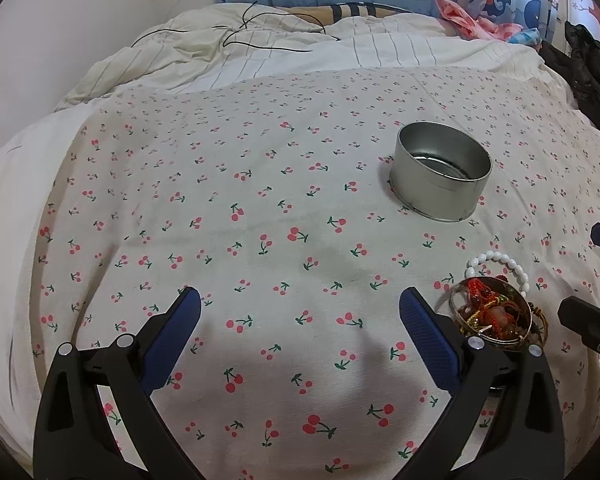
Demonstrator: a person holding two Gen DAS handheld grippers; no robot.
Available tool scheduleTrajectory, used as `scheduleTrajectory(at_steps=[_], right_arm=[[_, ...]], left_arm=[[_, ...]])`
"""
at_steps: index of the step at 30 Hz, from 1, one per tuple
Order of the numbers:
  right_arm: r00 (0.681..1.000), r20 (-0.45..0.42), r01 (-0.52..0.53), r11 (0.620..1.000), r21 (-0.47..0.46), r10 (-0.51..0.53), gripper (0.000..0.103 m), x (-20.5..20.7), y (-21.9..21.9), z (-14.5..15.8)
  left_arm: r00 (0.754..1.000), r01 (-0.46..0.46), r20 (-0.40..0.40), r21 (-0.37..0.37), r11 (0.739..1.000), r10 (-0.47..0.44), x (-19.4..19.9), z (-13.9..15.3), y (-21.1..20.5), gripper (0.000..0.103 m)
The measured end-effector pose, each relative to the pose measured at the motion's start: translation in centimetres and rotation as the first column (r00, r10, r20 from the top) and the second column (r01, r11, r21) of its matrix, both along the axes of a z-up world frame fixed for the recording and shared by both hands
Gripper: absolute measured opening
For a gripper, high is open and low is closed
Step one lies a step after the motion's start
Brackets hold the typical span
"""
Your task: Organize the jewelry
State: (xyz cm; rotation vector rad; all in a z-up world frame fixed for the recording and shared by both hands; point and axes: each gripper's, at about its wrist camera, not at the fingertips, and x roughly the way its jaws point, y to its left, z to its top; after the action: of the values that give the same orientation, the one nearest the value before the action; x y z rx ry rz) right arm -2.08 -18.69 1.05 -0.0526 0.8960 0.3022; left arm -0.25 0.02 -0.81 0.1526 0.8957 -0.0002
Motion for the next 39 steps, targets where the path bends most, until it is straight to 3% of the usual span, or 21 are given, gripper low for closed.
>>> scheduleTrajectory(at_steps=[10,13,15,19,22,24,26,28,29,35,38,39], right_arm=[[1.000,-0.010,-0.015,0.999,0.040,0.015,0.097,0.0,-0.4,0.2],[0.999,-0.040,0.018,0.992,0.127,-0.013,0.097,0.6,-1.9,0.2],[0.997,-0.079,0.044,0.973,0.227,-0.026,0.097,1.0,-3.2,0.1],[0.992,-0.128,0.066,0.938,0.340,-0.023,0.097,1.5,-4.2,-0.2],[0.994,-0.113,0.033,0.959,0.282,-0.002,0.097,1.2,-2.9,0.0],[0.995,-0.079,-0.038,0.982,0.187,0.054,0.096,0.7,-1.0,0.2],[0.994,-0.065,-0.084,0.989,0.118,0.092,0.092,0.2,0.5,-0.1],[0.991,-0.077,-0.106,0.990,0.092,0.113,0.071,0.2,1.2,-0.7],[0.989,-0.098,-0.105,0.990,0.099,0.114,0.067,0.3,1.3,-1.2],[0.985,-0.136,-0.085,0.981,0.176,0.109,0.065,1.1,1.0,-2.3],[0.983,-0.145,-0.086,0.979,0.187,0.114,0.057,1.4,1.4,-2.5],[0.981,-0.153,-0.085,0.978,0.192,0.115,0.049,1.5,1.5,-2.6]], left_arm=[[1.000,-0.016,0.005,-0.001,1.000,0.016,0.2,0.2,0.4,0.096],[1.000,-0.028,0.004,-0.014,1.000,0.028,0.2,0.3,0.8,0.096],[1.000,-0.031,-0.002,-0.030,0.999,0.031,0.3,0.3,1.0,0.096],[0.999,-0.035,-0.006,-0.036,0.999,0.035,0.3,0.2,1.2,0.096],[0.999,-0.035,-0.006,-0.036,0.999,0.035,0.3,0.2,1.2,0.096],[0.999,-0.035,-0.006,-0.035,0.999,0.035,0.3,0.2,1.2,0.096],[0.999,-0.036,-0.005,-0.032,0.999,0.035,0.3,0.2,1.2,0.096],[0.999,-0.036,-0.007,-0.031,0.999,0.036,0.3,0.2,1.2,0.096],[0.999,-0.035,-0.008,-0.032,0.999,0.035,0.3,0.2,1.2,0.096],[0.999,-0.033,-0.008,-0.031,0.999,0.033,0.3,0.2,1.3,0.096],[0.999,-0.034,-0.009,-0.031,0.999,0.033,0.3,0.2,1.3,0.096],[0.999,-0.033,-0.009,-0.031,0.999,0.032,0.3,0.2,1.2,0.096]])
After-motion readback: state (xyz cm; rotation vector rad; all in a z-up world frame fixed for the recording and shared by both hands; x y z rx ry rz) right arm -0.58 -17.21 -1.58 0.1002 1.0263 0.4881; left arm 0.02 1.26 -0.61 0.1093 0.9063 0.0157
